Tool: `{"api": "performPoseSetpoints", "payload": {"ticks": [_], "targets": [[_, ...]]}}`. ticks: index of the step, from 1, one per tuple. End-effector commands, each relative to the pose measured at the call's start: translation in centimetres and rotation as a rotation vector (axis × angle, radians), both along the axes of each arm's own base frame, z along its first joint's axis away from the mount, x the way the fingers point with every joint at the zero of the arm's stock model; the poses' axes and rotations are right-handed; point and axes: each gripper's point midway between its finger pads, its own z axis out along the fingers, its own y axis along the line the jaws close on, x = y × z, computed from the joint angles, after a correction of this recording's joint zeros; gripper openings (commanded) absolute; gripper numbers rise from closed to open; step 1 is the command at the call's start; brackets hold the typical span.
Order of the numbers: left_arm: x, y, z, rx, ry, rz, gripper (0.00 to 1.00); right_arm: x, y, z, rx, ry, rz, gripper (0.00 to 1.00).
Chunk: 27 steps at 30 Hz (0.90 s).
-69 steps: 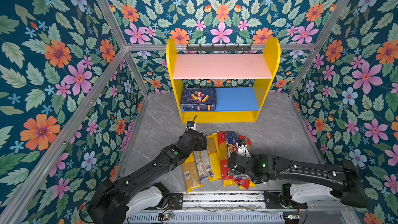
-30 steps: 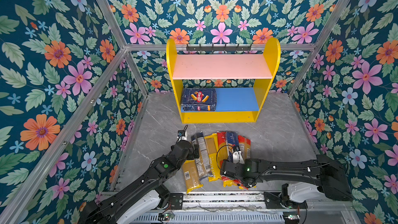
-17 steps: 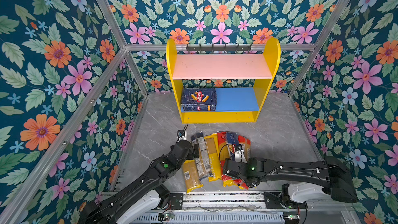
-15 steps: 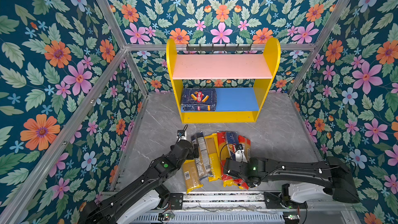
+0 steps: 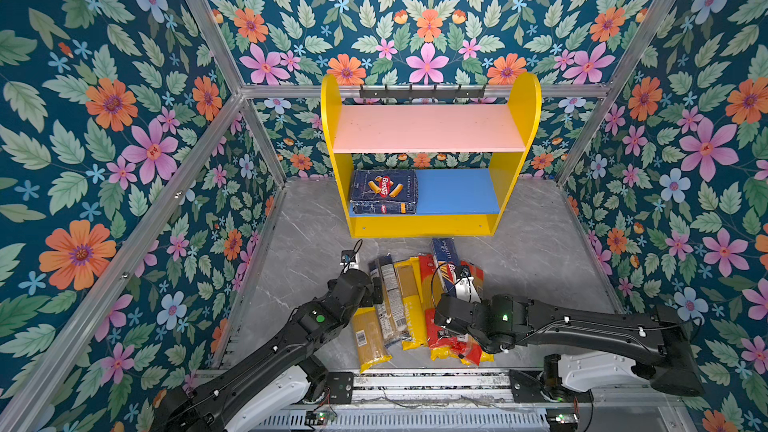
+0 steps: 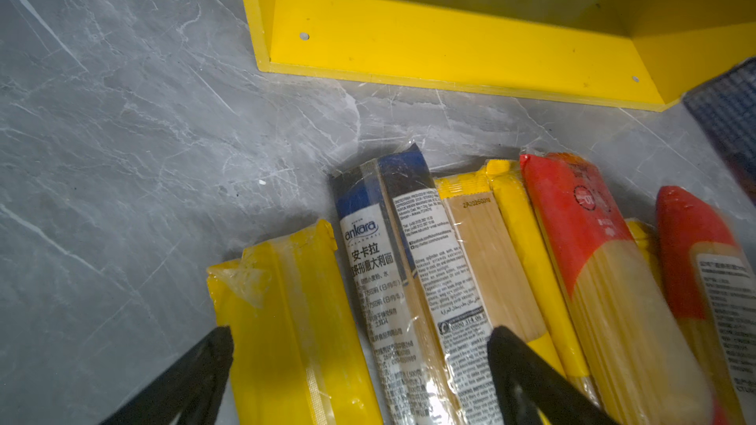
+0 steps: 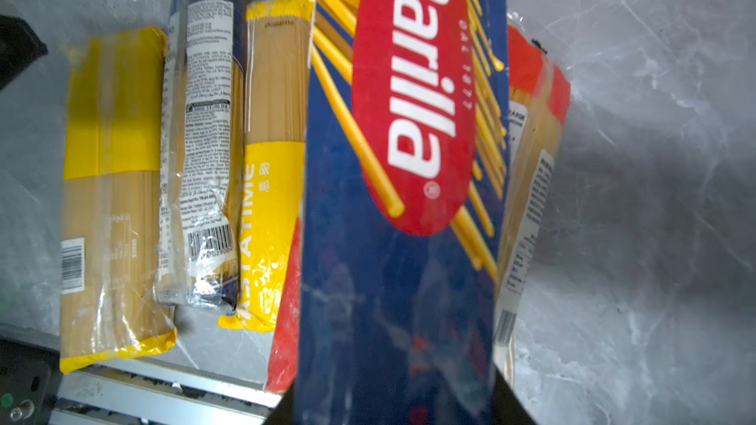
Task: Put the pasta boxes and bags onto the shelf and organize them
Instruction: 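Grasp the Barilla spaghetti pack with the right gripper and lift it upright, then carry the spaghetti pack onto the blue lower shelf beside the rigatoni box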
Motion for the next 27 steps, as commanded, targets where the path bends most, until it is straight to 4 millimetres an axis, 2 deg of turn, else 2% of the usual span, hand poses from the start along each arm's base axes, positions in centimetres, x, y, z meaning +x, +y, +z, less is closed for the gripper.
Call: {"api": "performPoseSetpoints", "payload": {"ticks": [1,12,19,27], "targets": [[0.2,0.1,0.4,0.003,-0.012,0.01,1.0,2.4,-0.2,2.3,-0.003,-0.123,-0.004,0.38],[0.6,0.0,1.1,0.004,-0.021,0.015,0.99,8.4,0.6,6.1,0.032,-0.2,0.018,0.37],[1.1,-0.3,1.9,0.012,-0.037,0.015,1.0,13.5,0.5,7.1,0.053,-0.225,-0.003,0.37],[1.8,-0.8,2.3,0.032,-0.045,0.007,1.0,19.5,1.6,7.9,0.025,-0.252,-0.003,0.37]]}}
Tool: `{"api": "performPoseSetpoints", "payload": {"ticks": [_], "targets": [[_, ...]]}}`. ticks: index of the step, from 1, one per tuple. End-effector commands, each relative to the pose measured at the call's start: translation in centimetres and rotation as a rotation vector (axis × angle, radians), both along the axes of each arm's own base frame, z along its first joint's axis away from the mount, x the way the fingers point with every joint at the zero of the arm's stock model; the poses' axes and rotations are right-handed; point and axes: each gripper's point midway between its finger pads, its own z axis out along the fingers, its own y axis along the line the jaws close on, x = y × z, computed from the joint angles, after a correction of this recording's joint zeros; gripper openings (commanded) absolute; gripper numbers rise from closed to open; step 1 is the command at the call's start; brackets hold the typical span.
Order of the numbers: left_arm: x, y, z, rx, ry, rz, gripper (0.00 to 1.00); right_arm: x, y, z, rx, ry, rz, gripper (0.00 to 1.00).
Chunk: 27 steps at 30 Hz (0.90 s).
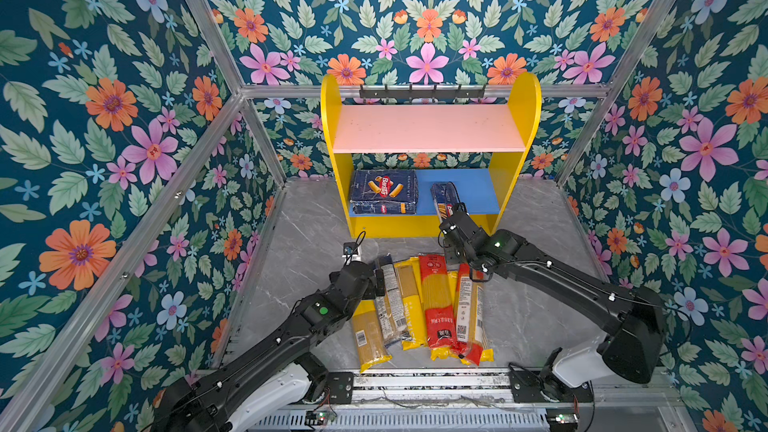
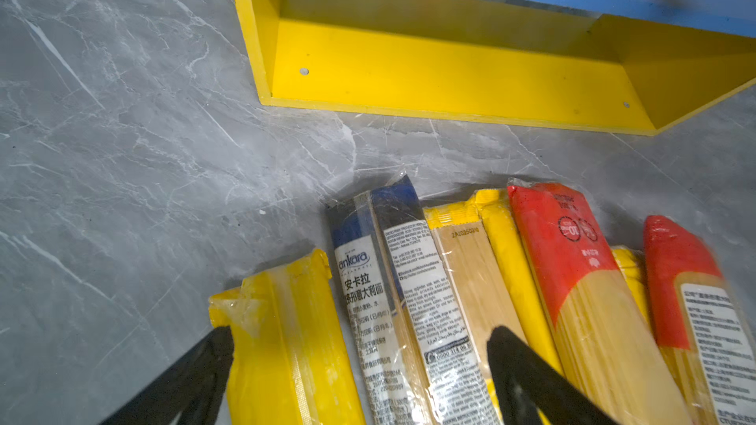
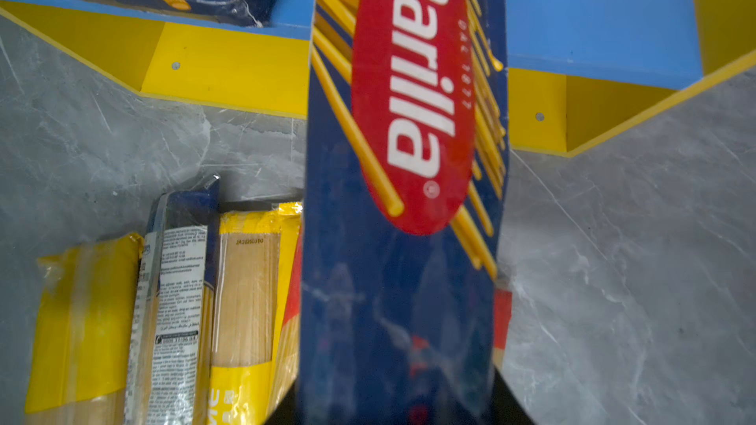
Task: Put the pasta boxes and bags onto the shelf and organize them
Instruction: 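Carry the spaghetti pack onto the blue lower shelf beside the rigatoni box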
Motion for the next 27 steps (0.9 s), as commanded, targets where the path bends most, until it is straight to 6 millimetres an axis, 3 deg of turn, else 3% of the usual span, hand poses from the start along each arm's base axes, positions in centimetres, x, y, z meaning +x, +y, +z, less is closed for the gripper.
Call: {"api": "performPoseSetpoints", "payload": {"ticks": [1,4,5,8,19,24,27], "targets": [[0.5,-0.2,0.5,0.014,-0.021,-0.005,1.0,3.9,1.8,2.9,0.05,-0.13,0.02,0.37],[0.8,-0.5,0.7,0.021,-0.023,-0.01,1.0,6.2,2.3,3.1,0.065,-0.136,0.01,0.37],[0.9,-0.5,0.8,0.022,-0.025,-0.009,1.0,7.2,2.5,1.9,0.043,-0.12,0.002,0.37],[1.1,-0.6,0.9,0.027,-0.03,-0.01,0.99,9.1,2.9,1.3,0.034,-0.114,-0.017,0.37],[1.1,-0.4,0.7,0.036,-0.031,-0.006,1.0,14.5,3.2,0.0,-0.017,-0.119,-0.088,0.39],[0.9,-0.4,1.0,0.025,-0.04,-0.01,1.0,15.1,3.0,-0.4,-0.012,-0.109,-0.099,0.48],[0.8,-0.2,1.2,0.023,-0.046,-0.007,1.0,14.9,3.0,-0.4,-0.007,-0.102,-0.094,0.66]]}}
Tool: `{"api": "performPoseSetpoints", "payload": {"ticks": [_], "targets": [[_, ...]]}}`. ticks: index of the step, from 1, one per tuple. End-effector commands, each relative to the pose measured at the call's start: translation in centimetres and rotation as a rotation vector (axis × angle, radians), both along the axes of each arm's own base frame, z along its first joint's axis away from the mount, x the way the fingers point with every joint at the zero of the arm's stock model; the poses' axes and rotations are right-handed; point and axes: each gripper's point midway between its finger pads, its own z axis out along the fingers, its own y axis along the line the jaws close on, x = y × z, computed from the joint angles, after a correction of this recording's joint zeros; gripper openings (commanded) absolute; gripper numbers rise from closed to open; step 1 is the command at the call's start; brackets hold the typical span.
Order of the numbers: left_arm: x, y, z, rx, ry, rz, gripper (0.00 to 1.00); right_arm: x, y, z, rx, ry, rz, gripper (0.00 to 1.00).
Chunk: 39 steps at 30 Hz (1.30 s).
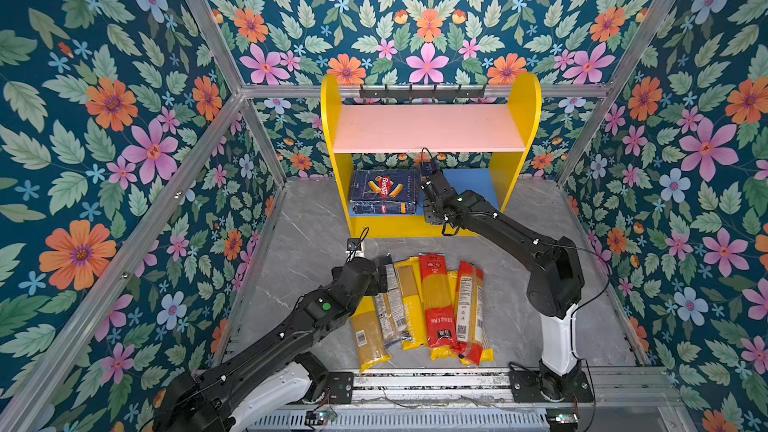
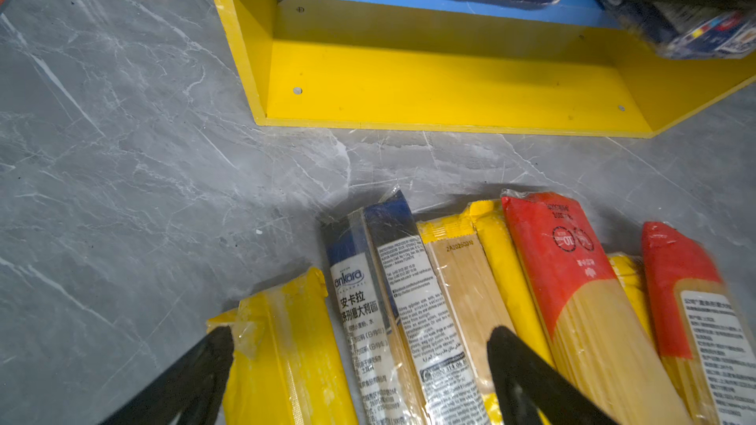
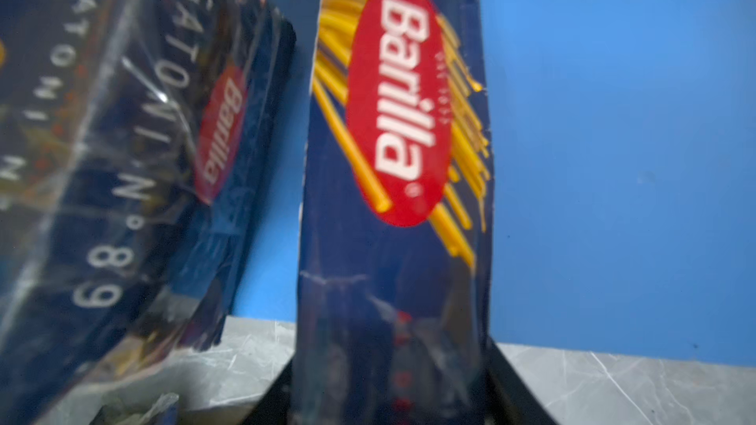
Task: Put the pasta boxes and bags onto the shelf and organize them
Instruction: 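Carry the spaghetti pack onto the blue lower shelf beside the rigatoni box, then open the right gripper and withdraw it from the shelf toward the pile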
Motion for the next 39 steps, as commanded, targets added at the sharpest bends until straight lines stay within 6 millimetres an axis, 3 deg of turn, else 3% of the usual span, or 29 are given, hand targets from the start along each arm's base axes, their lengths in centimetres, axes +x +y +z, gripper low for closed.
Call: {"api": "performPoseSetpoints", "payload": {"ticks": [1,3,6,17,25,34,39], "targets": [[0.1,0.4,0.2,0.008,-0.017,0.011,1.0,0.6,0.1,1.3,0.022,-0.049,-0.016,0.78],[0.0,0.5,0.2,0.004,-0.02,0.014,1.0,0.2,0.0,1.6,0.031,-0.047,-0.011,0.92],[0.0,0.5,0.1,0.001,-0.017,0.016,1.0,-0.4,-0.6,2.1,0.04,-0.053,-0.021,0.98],[-0.8,0.6,-0.9,-0.063,-0.016,0.02,0.99,-4.9,-2.6,2.6,0.103,-0.02,-0.018,0.99],[-1.5,-0.5,-2.4,-0.127,0.026,-0.019,1.0,-10.8,-4.3,2.9,0.09,-0.024,-0.019,0.99],[-2.9,-2.2,-3.4,-0.16,0.029,-0.075,1.0,-19.2,-5.6,-1.1,0.134,0.047,-0.009,0.99],[-3.9,-3.8,-3.1,-0.152,0.011,-0.119,1.0,-22.2,-7.3,-1.7,0.121,0.062,-0.011,0.99]]}}
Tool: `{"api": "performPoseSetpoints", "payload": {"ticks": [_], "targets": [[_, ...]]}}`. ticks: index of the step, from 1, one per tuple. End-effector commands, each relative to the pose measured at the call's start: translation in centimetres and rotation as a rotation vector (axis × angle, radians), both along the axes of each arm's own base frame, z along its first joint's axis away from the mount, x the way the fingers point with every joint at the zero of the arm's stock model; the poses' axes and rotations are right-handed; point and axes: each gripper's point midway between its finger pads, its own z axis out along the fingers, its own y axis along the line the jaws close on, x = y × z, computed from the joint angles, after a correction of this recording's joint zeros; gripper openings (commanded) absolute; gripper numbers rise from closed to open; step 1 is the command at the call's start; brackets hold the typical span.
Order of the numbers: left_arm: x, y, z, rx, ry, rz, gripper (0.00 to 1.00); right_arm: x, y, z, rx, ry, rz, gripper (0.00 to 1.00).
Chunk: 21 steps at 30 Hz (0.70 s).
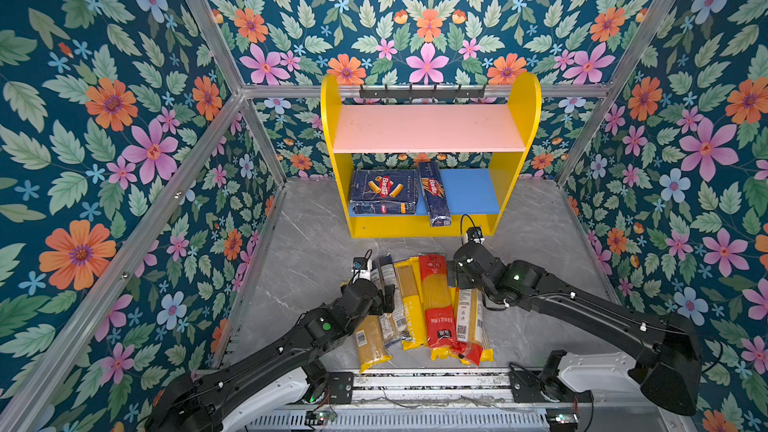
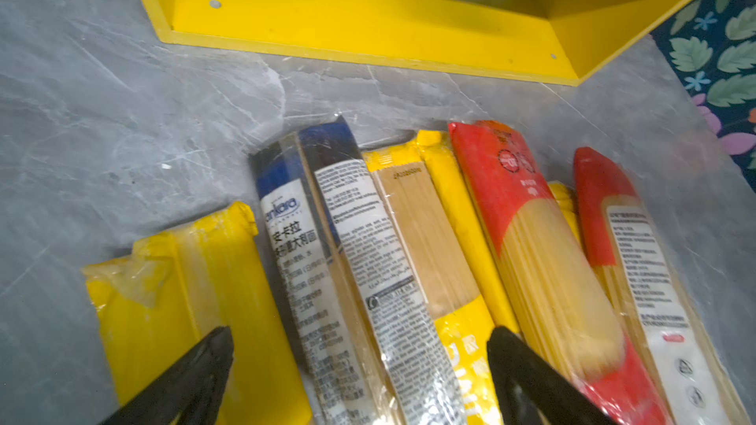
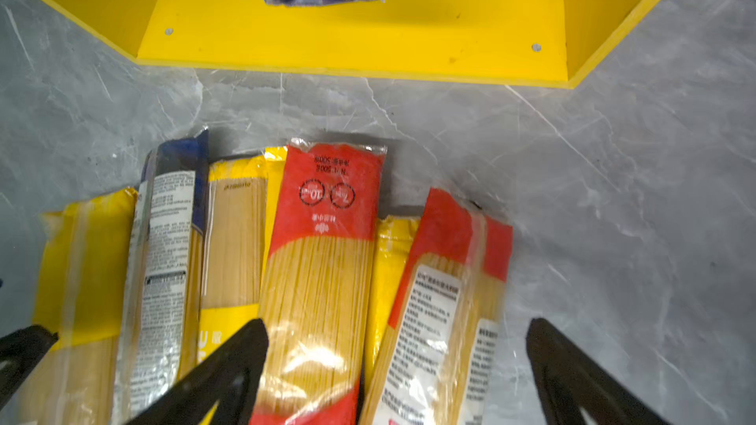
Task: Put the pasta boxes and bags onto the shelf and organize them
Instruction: 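Open the right gripper and withdraw it from the shelf toward the pile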
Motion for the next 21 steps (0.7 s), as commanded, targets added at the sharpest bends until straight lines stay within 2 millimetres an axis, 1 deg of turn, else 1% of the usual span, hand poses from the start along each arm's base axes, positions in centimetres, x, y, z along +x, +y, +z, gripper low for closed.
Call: {"api": "performPoseSetpoints", "payload": {"ticks": [1,5,7,10,15,21], "targets": [[0.1,-0.9,0.9,-0.019,-0.036,0.013,1.0,-1.3,-1.5,-0.1,0.011,0.005,-0.053,0.99],[-0.6,-2.7,0.9,-0.01,-0.043,-0.019,1.0,-2.9,-2.5,-0.5,0.054,0.013,-0.053,0.99],[-0.9,-3.7,0.8,0.01,-0.05,-0.036,1.0,-3.7,-3.4,-1.0,0.069,0.021,-0.065,0.99],[-1.4,-4.5,0.7,0.044,-0.067,-0.04,1.0,-4.6,-4.9,-1.7,0.067,0.027,-0.086,0.99],[-1.4,-4.1,0.8,0.045,-0.087,-0.002,1.0,-5.6,-6.4,-2.3,0.066,0.033,-0.103,0.99],[-1.0,-2.5,1.9,0.035,-0.136,0.06,1.0,-6.1,-7.0,-2.8,0.076,0.032,-0.099,0.99]]}}
